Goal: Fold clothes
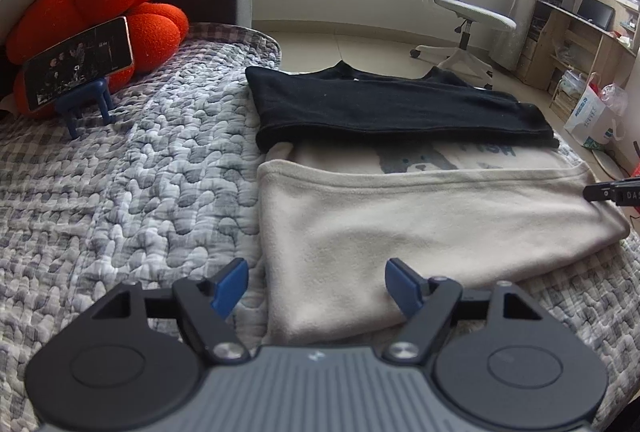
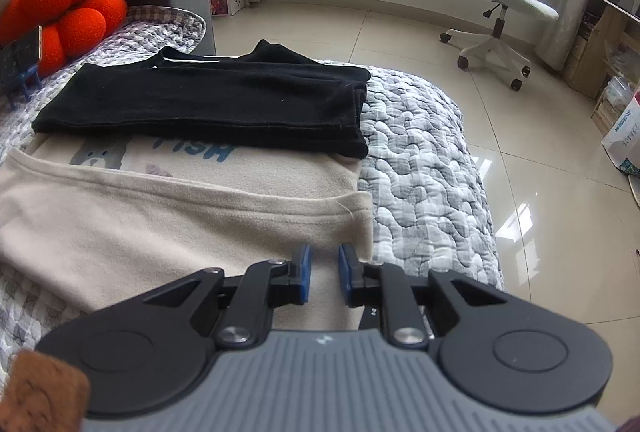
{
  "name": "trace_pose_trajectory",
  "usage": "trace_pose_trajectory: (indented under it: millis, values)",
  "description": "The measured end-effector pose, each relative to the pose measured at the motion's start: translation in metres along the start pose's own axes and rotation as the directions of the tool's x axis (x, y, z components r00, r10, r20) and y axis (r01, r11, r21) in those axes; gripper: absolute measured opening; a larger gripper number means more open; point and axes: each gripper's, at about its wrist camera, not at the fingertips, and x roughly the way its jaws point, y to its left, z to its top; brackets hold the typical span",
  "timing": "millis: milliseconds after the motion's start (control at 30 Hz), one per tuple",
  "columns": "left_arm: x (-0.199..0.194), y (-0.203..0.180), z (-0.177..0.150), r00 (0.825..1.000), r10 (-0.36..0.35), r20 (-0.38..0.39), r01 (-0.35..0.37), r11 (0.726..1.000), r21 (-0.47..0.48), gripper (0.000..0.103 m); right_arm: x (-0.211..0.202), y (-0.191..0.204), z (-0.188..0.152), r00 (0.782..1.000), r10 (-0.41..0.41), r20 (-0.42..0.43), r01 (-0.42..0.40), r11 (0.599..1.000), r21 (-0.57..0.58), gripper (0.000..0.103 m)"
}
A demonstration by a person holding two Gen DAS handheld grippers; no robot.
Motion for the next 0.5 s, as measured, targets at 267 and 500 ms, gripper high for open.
trace_pose_trajectory:
  millis: [267, 500]
  values:
    - [0.003, 0.006, 0.0, 1.0, 0.022, -0.021, -0.023, 1.0, -0.013, 0.076, 0.004, -0.001, 0.005, 0.991, -0.128, 0.025, 0.128, 0.992, -0.014, 0.026]
    - [-0.006, 0.01, 0.003, 0.999, 0.034, 0.004, -0.033, 0.999, -0.023, 0.077, -0.023, 0.035, 0.003, 0.987, 0.061, 0.146, -0.041, 0.99, -0.135, 0.036]
